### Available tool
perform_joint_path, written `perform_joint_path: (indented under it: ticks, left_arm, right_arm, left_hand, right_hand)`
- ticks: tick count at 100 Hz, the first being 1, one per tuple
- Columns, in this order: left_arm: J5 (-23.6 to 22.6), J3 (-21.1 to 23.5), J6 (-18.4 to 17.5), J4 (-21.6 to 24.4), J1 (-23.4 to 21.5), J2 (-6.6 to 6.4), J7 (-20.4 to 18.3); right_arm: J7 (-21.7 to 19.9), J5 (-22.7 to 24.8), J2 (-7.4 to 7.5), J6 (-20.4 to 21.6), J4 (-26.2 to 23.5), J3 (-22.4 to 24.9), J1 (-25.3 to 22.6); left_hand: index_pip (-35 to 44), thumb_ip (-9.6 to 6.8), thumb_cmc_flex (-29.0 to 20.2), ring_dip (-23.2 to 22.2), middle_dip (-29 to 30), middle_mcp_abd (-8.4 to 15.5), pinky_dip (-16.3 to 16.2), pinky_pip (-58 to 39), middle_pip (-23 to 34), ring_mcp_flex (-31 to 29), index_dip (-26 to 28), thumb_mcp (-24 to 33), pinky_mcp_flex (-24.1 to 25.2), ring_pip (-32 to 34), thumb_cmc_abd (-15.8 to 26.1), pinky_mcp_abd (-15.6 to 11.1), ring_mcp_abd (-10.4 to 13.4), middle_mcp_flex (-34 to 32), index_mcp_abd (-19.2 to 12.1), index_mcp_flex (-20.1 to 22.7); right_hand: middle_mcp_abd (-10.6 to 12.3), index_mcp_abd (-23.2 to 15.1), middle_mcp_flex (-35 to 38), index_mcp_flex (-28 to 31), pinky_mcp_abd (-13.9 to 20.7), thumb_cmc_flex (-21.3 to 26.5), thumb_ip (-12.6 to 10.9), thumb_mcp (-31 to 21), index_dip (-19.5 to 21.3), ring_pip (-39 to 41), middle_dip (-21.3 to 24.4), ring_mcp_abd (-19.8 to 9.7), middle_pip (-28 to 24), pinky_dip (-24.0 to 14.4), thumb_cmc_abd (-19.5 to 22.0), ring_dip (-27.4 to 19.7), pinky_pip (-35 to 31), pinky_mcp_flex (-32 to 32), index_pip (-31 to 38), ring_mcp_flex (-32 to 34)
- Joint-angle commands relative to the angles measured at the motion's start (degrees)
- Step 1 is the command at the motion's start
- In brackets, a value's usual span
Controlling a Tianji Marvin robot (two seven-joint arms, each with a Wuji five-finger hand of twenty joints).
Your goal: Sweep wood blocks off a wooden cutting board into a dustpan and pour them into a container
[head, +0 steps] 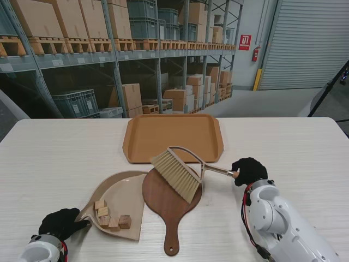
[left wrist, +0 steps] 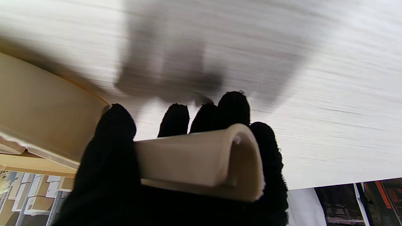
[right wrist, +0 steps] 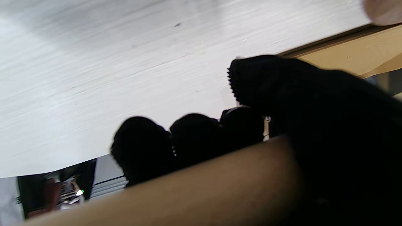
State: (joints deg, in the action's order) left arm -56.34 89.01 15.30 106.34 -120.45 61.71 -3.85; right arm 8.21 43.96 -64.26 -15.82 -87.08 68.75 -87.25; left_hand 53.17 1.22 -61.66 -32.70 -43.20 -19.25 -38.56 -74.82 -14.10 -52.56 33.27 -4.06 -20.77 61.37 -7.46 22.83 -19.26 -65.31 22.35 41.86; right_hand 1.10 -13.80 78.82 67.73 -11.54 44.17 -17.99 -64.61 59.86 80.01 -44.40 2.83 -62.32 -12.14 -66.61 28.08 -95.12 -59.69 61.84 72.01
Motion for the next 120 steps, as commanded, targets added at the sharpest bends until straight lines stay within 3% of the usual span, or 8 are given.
perform_joint_path:
  ticks: [1,19,60,120]
  left_arm:
    - [-0.1,-0.2,-0.1,0.1,-0.2,0.1,-1.2]
    - [-0.1,-0.3,-0.2,0.0,-0.1,0.05,-1.5]
    - [-0.2,-0.4,-0.3,-0.1,0.2,-0.02,-1.8]
    - [-0.3,-0.6,-0.3,-0.1,0.3,-0.09,-2.3]
  right_arm:
    - [0.0,-0.1,-0.1,-1.1,0.5,0.9,0.2]
    - [1.5,0.3,-0.44,-5.6,2.7,2.8,1.0]
    - [2.9,4.9,0.08,-10.3,8.2,6.6,2.0]
    - [5.4,6.5,0.1,-16.8,15.5,8.1,3.0]
  left_hand:
    - [2.2,-0.3,-7.5,-0.3,0.7,16.0,-1.3,-1.4,84.4,-0.1,0.5,3.6,1.0,0.4,7.3,-2.1,11.5,0.8,-2.9,1.6]
    - [2.2,-0.3,-7.5,-0.3,0.7,16.0,-1.3,-1.3,84.4,0.0,0.5,3.6,1.0,0.4,7.3,-2.1,11.5,0.8,-3.0,1.6]
    - [2.2,-0.3,-7.5,-0.3,0.7,16.1,-1.3,-1.3,84.4,-0.1,0.5,3.6,1.1,0.4,7.3,-2.1,11.5,0.8,-2.9,1.6]
    - [2.3,-0.3,-7.5,-0.3,0.7,16.1,-1.3,-1.3,84.4,-0.1,0.5,3.6,1.1,0.4,7.3,-2.1,11.5,0.8,-3.0,1.5]
  right_hand:
    - [2.1,-4.5,4.2,6.9,-0.8,5.5,-3.1,-25.3,-0.2,2.8,0.6,-4.0,1.2,0.5,5.8,-0.1,-4.1,-2.0,2.4,2.5]
    - [1.7,-3.8,4.2,6.7,-1.1,5.7,-3.0,-25.3,-0.1,3.2,0.7,-3.8,1.1,0.8,6.3,-0.3,-4.5,-2.1,2.4,2.5]
    - [1.7,-3.5,4.1,6.8,-1.4,5.8,-3.0,-25.3,0.0,3.5,0.7,-3.6,0.9,1.4,6.7,-0.5,-4.9,-2.2,2.6,2.5]
    - [1.6,-3.5,4.1,6.8,-1.5,5.9,-2.5,-25.3,0.2,3.3,0.8,-3.3,1.1,1.5,7.2,-0.9,-4.9,-2.1,2.7,2.5]
